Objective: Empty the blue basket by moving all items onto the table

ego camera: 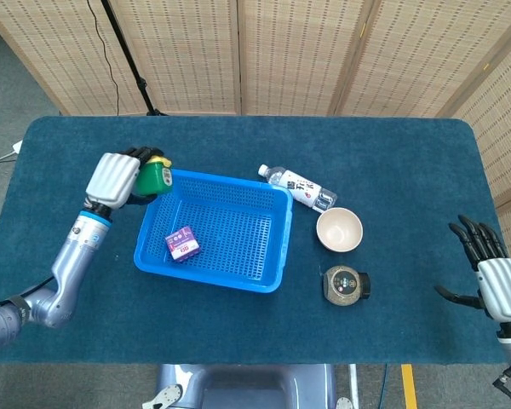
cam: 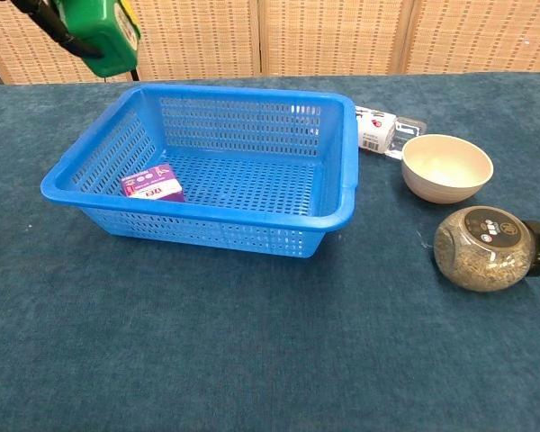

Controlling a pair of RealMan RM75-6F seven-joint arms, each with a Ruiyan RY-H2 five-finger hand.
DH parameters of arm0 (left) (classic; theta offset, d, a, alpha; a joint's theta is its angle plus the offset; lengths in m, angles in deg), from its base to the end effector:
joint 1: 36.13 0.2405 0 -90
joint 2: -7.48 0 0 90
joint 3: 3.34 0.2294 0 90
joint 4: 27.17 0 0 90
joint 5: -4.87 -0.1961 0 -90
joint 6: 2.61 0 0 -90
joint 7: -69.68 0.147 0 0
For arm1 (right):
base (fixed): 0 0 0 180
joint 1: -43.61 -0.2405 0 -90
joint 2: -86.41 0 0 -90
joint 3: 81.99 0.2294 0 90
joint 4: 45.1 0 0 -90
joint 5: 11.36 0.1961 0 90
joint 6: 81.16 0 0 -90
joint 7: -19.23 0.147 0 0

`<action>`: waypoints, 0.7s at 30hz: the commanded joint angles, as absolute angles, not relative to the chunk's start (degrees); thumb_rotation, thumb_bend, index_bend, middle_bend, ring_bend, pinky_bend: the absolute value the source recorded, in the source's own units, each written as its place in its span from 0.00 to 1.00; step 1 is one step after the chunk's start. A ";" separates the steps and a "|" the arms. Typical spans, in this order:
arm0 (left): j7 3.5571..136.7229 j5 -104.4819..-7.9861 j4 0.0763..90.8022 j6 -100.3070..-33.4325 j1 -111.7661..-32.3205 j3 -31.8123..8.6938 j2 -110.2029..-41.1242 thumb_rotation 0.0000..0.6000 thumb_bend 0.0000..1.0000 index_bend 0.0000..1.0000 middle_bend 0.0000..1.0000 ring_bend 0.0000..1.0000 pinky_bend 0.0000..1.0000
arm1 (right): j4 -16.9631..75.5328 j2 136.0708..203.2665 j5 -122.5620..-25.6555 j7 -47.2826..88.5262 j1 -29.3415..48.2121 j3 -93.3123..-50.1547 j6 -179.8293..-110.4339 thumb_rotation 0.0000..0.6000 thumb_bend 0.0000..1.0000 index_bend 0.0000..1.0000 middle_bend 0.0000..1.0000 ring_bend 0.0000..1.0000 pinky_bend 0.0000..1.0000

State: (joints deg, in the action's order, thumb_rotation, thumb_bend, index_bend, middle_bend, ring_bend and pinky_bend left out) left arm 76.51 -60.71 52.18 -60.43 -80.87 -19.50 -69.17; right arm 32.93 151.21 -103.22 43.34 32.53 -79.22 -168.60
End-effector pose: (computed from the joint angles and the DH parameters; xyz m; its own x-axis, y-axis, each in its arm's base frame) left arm -0.1368 0.3907 0.1044 0.3829 0.0065 0.9238 0.8840 -0.2928 -0.3644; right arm -0.2870 -0.2154 0.1804 0.2243 0.0370 0.9738 -0.9514 -0.2082 0.2271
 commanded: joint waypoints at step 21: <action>67.17 -64.37 48.21 -46.89 -80.86 -14.86 -67.89 1.00 0.07 0.00 0.00 0.00 0.00 | 33.27 152.09 -103.18 40.27 31.93 -79.58 -166.13 1.00 0.00 0.00 0.00 0.00 0.00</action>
State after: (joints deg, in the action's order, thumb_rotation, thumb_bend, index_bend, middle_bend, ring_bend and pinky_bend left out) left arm 69.11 -57.23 36.83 -43.18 -81.67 -16.10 -73.70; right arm 33.26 152.10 -103.19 40.26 31.92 -79.59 -166.11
